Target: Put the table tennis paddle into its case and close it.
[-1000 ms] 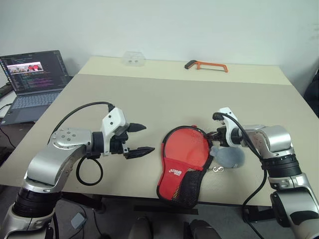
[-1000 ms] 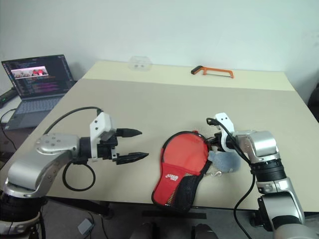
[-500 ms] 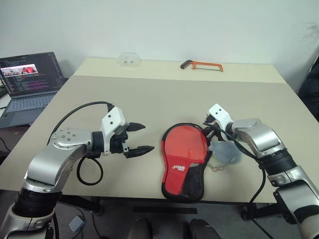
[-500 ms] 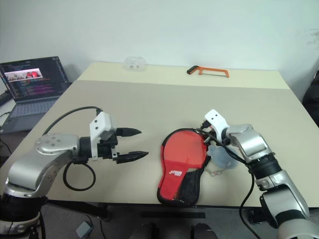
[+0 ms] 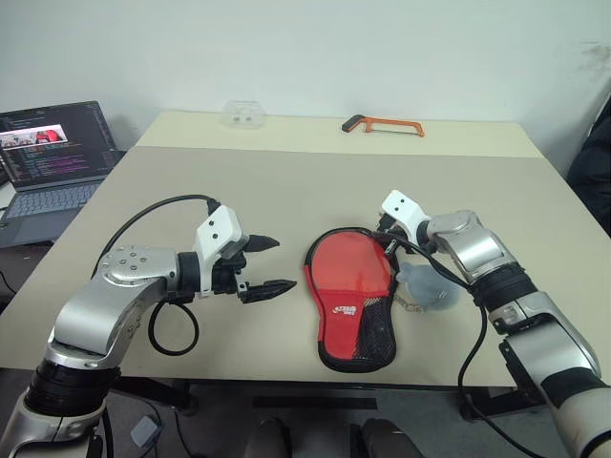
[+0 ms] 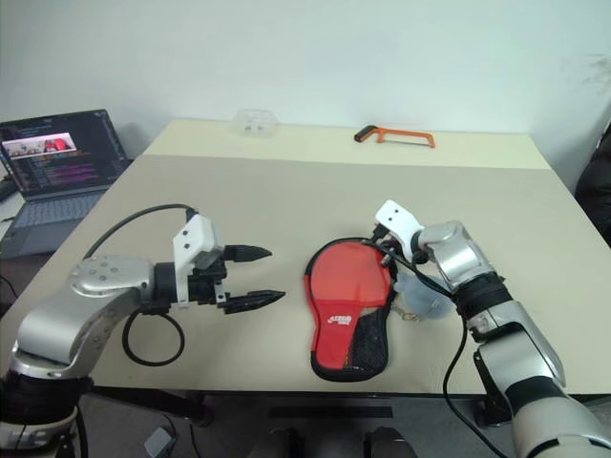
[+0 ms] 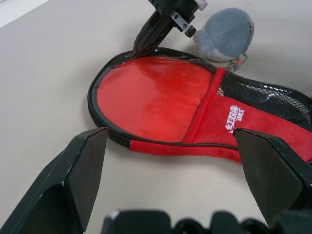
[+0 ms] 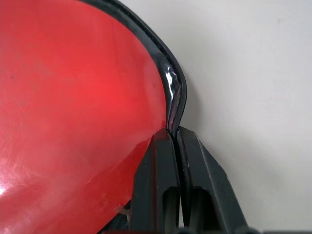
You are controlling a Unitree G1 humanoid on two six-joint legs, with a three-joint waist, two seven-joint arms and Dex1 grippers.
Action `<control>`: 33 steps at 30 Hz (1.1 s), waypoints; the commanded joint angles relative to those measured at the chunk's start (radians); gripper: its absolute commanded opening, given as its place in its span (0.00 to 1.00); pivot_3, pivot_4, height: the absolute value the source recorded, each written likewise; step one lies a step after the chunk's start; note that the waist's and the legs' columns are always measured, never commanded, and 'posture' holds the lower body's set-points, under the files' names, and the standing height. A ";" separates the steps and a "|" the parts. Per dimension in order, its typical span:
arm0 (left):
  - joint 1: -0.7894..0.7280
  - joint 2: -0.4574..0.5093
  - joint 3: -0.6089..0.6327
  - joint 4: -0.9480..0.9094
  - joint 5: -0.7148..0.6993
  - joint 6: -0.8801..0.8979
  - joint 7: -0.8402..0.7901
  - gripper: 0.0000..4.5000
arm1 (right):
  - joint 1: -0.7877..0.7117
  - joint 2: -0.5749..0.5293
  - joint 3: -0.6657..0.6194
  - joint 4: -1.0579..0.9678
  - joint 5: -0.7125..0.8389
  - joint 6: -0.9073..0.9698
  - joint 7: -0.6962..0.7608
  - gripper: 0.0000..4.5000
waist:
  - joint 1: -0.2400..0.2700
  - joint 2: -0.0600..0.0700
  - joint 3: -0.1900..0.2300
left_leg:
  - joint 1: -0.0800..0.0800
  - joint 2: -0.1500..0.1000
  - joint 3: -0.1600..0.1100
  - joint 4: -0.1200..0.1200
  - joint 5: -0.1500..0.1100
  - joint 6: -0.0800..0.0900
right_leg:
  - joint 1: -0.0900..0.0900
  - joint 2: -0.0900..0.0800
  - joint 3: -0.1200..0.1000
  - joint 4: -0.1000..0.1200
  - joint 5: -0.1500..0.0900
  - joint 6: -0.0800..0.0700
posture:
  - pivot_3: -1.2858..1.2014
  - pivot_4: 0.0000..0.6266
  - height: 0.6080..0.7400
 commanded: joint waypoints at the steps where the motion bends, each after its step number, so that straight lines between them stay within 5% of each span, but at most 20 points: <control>1: -0.026 -0.008 -0.006 -0.024 -0.009 -0.022 -0.003 1.00 | -0.006 -0.005 -0.016 -0.013 -0.015 0.003 0.017 0.01 | 0.001 0.000 0.000 | 0.000 0.000 0.000 0.000 0.000 0.000 | 0.000 0.000 0.000 0.000 0.000 0.000 | 0.52 0.24 1.00; 5: -0.123 -0.072 -0.076 0.050 0.013 -0.057 -0.025 1.00 | -0.006 -0.011 -0.081 -0.096 0.038 0.090 0.049 0.15 | 0.010 0.000 0.000 | 0.000 0.000 0.000 0.000 0.000 0.000 | 0.000 0.000 -0.001 0.000 0.000 0.000 | 0.52 0.24 1.00; 12: -0.340 -0.241 -0.215 0.355 0.116 -0.204 -0.071 1.00 | -0.008 -0.070 -0.189 -0.327 0.131 0.311 0.084 0.70 | 0.020 0.000 0.000 | -0.001 -0.001 0.000 0.001 0.000 0.000 | 0.000 0.000 -0.001 0.001 0.000 0.000 | 0.52 0.24 1.00; 16: -0.435 -0.381 -0.269 0.568 0.181 -0.285 -0.066 1.00 | 0.022 -0.190 -0.269 -0.464 0.194 0.409 0.121 1.00 | 0.035 0.000 0.000 | -0.001 -0.001 0.000 0.001 0.000 0.000 | 0.000 0.000 -0.001 0.000 0.000 0.000 | 0.52 0.24 1.00; 24: -0.548 -0.570 -0.339 0.938 0.289 -0.467 -0.152 1.00 | 0.220 -0.446 -0.406 -0.543 0.321 0.496 0.227 1.00 | 0.034 0.001 0.000 | -0.003 -0.002 0.000 0.001 0.000 0.000 | 0.000 -0.001 0.000 -0.002 0.000 0.000 | 0.52 0.24 1.00; 33: -0.575 -0.680 -0.361 1.187 0.402 -0.573 -0.130 1.00 | 0.348 -0.429 -0.423 -0.623 0.445 0.609 0.192 1.00 | 0.005 0.001 0.000 | -0.001 -0.003 0.001 0.001 0.000 0.001 | 0.000 0.000 0.003 0.000 0.000 0.001 | 0.52 0.24 1.00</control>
